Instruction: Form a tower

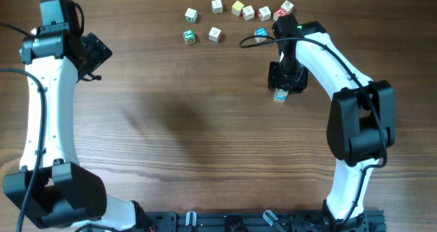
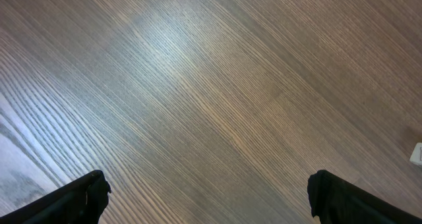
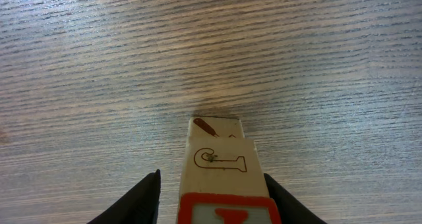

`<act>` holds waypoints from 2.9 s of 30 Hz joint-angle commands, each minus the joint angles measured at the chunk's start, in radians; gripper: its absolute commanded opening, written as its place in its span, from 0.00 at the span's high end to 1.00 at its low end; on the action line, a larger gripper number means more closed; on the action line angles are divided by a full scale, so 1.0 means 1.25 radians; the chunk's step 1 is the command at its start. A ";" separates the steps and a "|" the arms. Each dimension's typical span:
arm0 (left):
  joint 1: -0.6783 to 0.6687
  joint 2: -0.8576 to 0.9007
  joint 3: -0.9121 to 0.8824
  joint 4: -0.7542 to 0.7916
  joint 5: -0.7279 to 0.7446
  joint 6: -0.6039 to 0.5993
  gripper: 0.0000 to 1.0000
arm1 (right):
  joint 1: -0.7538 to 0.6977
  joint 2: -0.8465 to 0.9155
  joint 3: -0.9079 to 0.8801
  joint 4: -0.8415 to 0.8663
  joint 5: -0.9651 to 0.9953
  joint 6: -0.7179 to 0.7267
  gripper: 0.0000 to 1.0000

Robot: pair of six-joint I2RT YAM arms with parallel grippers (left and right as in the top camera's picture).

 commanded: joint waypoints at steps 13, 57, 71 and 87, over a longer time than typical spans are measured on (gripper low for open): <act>0.003 0.007 -0.004 -0.001 0.002 -0.013 0.00 | -0.001 0.011 -0.005 -0.002 -0.012 0.009 0.68; 0.003 0.007 -0.004 -0.001 0.002 -0.013 0.00 | -0.001 -0.066 -0.055 0.020 -0.030 0.049 0.96; 0.003 0.007 -0.004 -0.001 0.002 -0.013 0.00 | -0.019 -0.066 -0.081 0.036 -0.028 0.045 0.96; 0.003 0.007 -0.004 -0.001 0.001 -0.013 0.00 | -0.019 -0.072 -0.062 0.026 -0.049 0.070 0.96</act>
